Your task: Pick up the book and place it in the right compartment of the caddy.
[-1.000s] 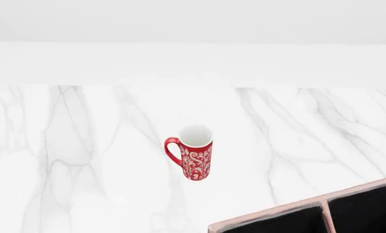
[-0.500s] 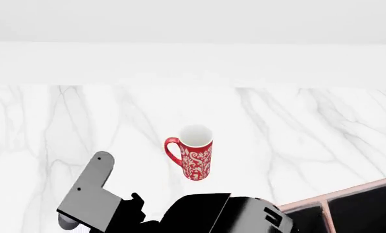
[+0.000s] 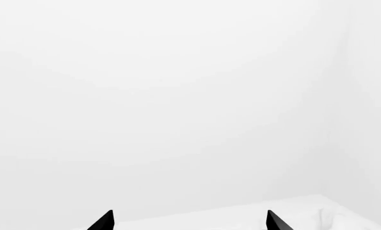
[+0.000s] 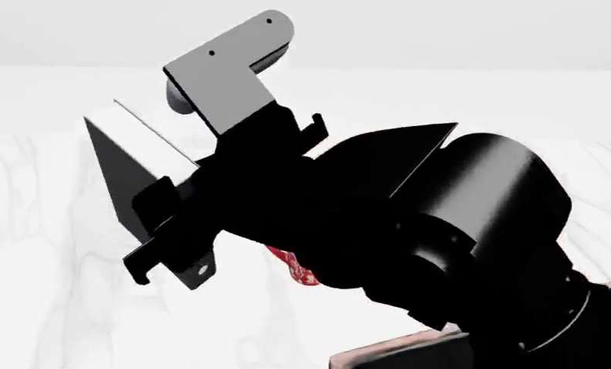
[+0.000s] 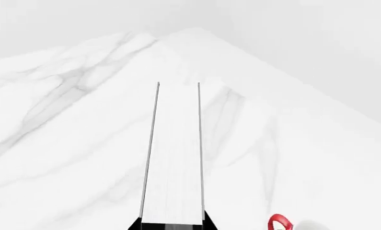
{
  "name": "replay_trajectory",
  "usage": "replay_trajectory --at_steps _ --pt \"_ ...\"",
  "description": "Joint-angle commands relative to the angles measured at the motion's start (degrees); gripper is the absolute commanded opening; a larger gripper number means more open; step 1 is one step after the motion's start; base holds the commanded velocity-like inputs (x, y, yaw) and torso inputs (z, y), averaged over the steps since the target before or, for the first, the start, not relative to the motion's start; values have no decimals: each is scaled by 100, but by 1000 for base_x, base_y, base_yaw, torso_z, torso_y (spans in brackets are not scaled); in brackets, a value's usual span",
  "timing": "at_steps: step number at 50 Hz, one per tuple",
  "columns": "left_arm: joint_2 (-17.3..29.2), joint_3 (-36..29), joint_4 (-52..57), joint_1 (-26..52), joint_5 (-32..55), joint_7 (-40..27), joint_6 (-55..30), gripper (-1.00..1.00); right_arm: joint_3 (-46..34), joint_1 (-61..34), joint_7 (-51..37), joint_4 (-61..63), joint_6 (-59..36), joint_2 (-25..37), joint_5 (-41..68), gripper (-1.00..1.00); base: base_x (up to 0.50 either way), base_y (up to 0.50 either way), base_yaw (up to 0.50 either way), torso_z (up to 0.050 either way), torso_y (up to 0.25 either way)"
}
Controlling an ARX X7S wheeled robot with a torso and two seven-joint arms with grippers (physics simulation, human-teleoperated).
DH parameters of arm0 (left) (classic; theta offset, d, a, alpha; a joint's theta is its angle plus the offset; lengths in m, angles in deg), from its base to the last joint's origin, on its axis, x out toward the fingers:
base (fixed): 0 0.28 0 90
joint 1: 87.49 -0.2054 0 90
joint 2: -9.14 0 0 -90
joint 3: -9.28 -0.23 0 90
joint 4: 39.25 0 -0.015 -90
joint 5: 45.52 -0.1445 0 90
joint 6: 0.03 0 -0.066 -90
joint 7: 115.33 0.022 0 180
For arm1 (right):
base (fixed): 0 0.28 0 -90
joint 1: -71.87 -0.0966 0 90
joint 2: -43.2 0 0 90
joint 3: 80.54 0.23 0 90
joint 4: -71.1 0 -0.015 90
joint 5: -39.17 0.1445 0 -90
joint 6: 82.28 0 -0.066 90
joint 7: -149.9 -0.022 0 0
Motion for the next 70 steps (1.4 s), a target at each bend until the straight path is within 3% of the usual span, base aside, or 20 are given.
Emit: replay_trajectory --at_steps 1,17,34,56,70 --pt "-117 60 -45 6 -128 101 27 100 1199 -669 -1145 -854 -121 -24 24 -100 0 0 0 0 0" --pt "-142 -59 -132 -16 -170 60 120 100 2107 -472 -2702 -306 -333 949 256 -100 0 0 0 0 1" --pt "-107 -447 -149 -12 -304 -63 134 100 3867 944 -5289 847 -954 2158 2265 -100 0 0 0 0 1" --pt "-273 -515 -365 -163 -338 -79 459 100 5148 2347 -6266 1604 -836 3580 3576 -100 0 0 0 0 2" --pt "-323 -552 -453 -195 -348 -104 560 100 5705 3064 -6429 1630 -661 3869 3695 -100 0 0 0 0 1"
